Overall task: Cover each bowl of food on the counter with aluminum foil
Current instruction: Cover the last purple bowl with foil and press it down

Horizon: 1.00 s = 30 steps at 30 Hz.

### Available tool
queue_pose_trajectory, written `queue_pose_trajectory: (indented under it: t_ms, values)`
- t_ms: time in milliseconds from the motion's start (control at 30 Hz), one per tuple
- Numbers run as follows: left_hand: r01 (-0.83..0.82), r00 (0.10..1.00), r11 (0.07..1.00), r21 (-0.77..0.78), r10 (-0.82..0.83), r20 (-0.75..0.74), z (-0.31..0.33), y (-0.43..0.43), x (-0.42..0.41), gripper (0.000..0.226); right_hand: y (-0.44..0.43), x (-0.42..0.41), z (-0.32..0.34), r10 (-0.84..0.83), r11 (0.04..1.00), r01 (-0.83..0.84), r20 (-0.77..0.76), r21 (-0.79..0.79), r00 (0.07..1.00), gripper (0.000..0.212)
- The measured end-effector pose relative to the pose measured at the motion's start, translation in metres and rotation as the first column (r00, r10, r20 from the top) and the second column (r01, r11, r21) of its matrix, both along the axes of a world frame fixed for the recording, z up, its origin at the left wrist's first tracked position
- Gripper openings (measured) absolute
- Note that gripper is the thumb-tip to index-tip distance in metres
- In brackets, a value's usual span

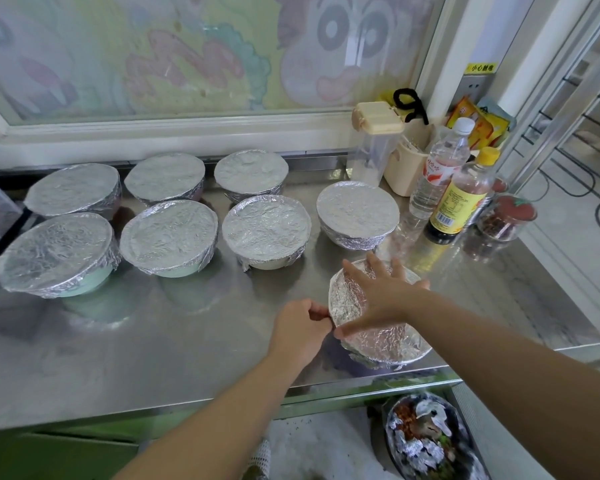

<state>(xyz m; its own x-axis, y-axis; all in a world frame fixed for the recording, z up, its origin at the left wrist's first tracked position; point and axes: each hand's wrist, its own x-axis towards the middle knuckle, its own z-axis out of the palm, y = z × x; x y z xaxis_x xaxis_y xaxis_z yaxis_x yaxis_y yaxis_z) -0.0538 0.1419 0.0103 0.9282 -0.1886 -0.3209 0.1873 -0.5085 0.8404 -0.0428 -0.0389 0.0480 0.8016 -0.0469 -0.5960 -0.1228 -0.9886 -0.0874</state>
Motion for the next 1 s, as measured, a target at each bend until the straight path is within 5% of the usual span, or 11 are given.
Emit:
queue_pose_trajectory:
  t_ms: [133,233,333,500,633,833,1000]
  values:
    - [-0.056,0.977,0.990,-0.132,0.027,-0.212,0.011,-0.001,0.005,0.022,0.000,0.000,-0.001,0.006,1.000,-0.006,0.005,-0.002,1.000,0.139]
    - [-0.054,0.880,0.966,-0.251,-0.072,-0.469,0.034,0.001,0.014,0.018,0.000,0.001,-0.001,0.008,1.000,-0.008,0.010,0.005,1.000,0.139]
    - [-0.051,0.819,0.963,-0.266,-0.112,-0.563,0.042,0.005,0.021,0.025,0.001,0.000,-0.001,0.009,1.000,-0.009,0.021,-0.006,1.000,0.138]
    - [-0.355,0.657,0.864,-0.357,-0.041,-0.753,0.030,0.006,0.018,0.033,0.002,0.000,-0.006,-0.001,0.999,0.003,0.045,-0.032,0.999,0.138]
    - [-0.525,0.628,0.752,-0.399,0.025,-0.778,0.034,-0.002,0.008,0.031,0.007,-0.002,-0.016,-0.104,0.994,0.107,0.094,-0.023,0.990,0.139]
    - [-0.451,0.716,0.770,-0.452,0.009,-0.698,0.028,-0.006,0.024,0.042,0.002,0.006,-0.017,-0.278,0.960,0.278,0.031,-0.010,0.960,0.146]
    - [-0.448,0.792,0.764,-0.465,0.098,-0.602,0.015,-0.002,0.017,0.032,-0.003,0.015,-0.006,-0.130,0.991,0.129,0.041,0.016,0.991,0.147]
